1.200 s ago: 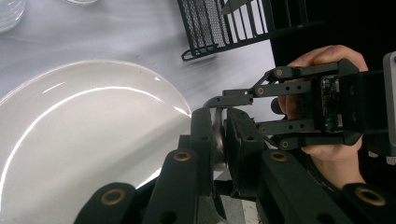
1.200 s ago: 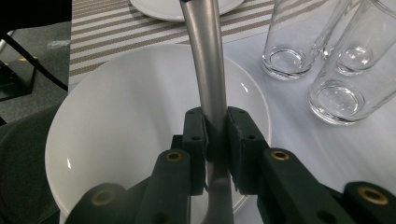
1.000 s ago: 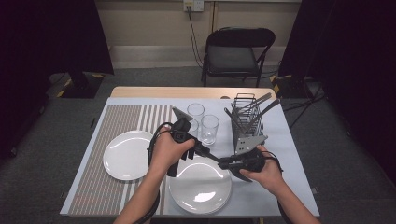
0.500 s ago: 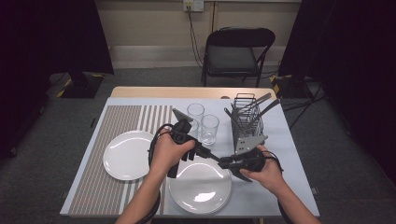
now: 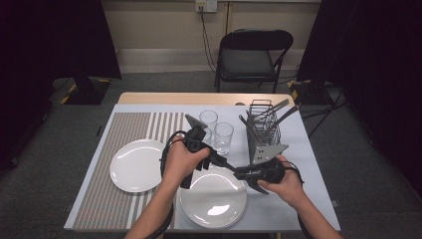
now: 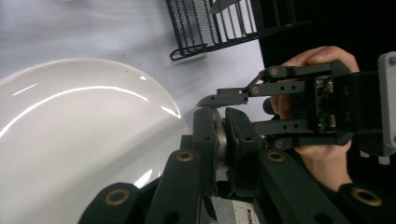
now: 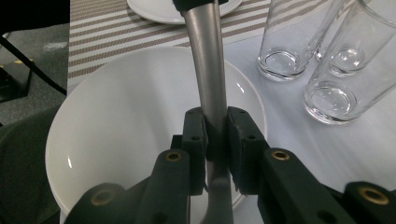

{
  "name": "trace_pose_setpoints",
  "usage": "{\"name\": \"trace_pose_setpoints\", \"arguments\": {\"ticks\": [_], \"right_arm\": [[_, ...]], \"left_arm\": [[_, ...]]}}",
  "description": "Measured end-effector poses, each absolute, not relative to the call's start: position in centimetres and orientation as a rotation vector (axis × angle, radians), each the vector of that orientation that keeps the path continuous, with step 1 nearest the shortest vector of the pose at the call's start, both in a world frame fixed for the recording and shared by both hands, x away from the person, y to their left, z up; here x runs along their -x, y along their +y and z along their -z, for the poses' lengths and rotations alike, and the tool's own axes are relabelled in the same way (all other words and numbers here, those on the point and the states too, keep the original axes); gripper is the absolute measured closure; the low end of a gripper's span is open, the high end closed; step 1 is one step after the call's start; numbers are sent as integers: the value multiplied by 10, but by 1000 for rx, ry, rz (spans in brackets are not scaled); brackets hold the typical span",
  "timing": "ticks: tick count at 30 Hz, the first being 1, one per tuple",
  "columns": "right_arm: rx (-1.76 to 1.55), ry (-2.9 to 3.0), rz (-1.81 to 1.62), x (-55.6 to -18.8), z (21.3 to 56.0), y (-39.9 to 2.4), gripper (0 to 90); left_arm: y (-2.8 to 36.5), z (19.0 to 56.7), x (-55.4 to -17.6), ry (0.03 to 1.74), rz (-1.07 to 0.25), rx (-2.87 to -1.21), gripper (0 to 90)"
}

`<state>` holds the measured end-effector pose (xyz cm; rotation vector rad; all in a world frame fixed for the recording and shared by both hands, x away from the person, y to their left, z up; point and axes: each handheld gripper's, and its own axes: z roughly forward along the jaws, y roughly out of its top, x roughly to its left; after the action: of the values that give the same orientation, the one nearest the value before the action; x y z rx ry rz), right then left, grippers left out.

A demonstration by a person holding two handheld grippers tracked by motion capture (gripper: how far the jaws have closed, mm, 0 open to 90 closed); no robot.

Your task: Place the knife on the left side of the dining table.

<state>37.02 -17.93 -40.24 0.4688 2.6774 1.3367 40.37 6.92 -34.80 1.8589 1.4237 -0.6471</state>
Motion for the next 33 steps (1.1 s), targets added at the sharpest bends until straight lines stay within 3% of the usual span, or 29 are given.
{"name": "trace_pose_setpoints", "arguments": {"ticks": [16, 28, 33], "right_arm": [[-488, 2671, -1369, -370, 405, -181, 751], [-450, 2672, -1364, -371, 401, -176, 774], [-476, 2666, -1383, -368, 401, -181, 685]], "left_arm": [[73, 349, -405, 1416, 662, -1862, 838], [78, 343, -404, 1426, 679, -1863, 838], [86, 338, -407, 1443, 672, -1850, 838]]}}
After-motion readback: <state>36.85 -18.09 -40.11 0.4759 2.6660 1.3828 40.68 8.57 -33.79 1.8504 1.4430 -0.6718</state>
